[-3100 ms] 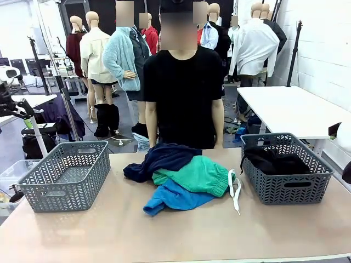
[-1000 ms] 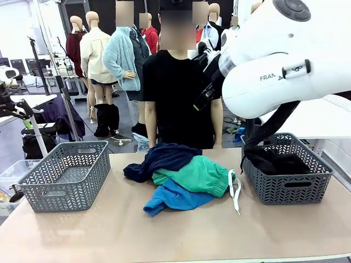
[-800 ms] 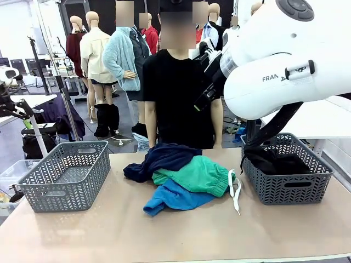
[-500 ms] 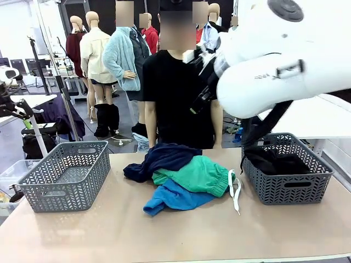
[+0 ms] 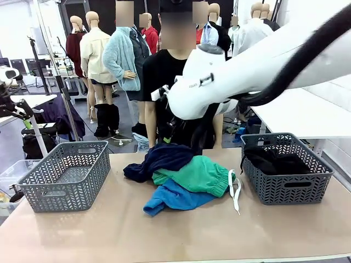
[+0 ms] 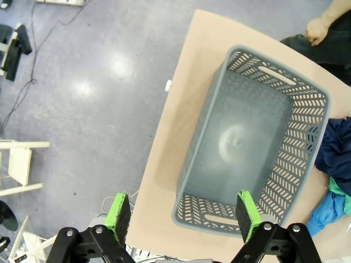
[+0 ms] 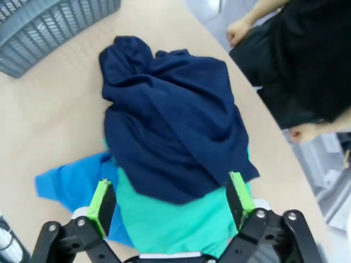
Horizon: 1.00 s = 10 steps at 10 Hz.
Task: Sort the tops and bottoms.
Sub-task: Lift clothes from the center of the table with your right hand.
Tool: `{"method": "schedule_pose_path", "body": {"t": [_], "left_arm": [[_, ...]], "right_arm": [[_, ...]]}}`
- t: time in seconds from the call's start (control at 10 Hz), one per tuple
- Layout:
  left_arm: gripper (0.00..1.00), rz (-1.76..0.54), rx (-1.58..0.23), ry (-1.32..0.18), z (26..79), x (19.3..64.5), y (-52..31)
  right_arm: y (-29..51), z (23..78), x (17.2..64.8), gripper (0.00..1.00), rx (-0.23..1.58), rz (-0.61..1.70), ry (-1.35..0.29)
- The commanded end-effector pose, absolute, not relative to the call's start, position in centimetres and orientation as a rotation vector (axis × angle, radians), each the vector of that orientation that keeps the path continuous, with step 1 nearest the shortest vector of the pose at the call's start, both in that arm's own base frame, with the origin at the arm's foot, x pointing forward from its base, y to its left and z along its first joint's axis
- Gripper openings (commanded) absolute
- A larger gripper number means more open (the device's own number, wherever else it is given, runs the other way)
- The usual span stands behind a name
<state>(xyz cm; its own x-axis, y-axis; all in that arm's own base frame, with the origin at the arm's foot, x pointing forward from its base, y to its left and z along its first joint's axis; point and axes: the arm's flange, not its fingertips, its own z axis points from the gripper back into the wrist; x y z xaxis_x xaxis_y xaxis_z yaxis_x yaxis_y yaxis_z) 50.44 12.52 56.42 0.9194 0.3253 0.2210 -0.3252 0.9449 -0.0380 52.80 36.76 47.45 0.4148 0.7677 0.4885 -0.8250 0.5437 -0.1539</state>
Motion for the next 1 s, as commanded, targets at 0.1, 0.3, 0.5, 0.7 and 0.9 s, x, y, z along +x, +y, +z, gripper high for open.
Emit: {"method": "schedule_pose_path", "body": {"t": [0.1, 0.3, 0.5, 0.7, 0.9], "left_arm": [[1.0, 0.353, 0.022, -0.225, 56.4, 50.3, 12.5], [1.0, 0.353, 0.022, -0.225, 56.4, 50.3, 12.5], [1.0, 0.353, 0.022, -0.225, 56.4, 50.3, 12.5], [1.0, 0.353, 0.022, -0.225, 56.4, 50.3, 12.5], [1.0, 0.353, 0.022, -0.225, 56.4, 50.3, 12.5]], "right_arm": [[37.8, 45.4, 57.1, 1.0, 0.074, 0.981, -0.5], [37.4, 44.2, 58.9, 1.0, 0.127, 0.999, -0.414], [37.4, 43.2, 60.1, 1.0, 0.156, 1.016, -0.341], [37.1, 42.4, 60.8, 1.0, 0.196, 1.036, -0.316], [37.0, 41.8, 61.1, 1.0, 0.205, 1.036, -0.304]]}}
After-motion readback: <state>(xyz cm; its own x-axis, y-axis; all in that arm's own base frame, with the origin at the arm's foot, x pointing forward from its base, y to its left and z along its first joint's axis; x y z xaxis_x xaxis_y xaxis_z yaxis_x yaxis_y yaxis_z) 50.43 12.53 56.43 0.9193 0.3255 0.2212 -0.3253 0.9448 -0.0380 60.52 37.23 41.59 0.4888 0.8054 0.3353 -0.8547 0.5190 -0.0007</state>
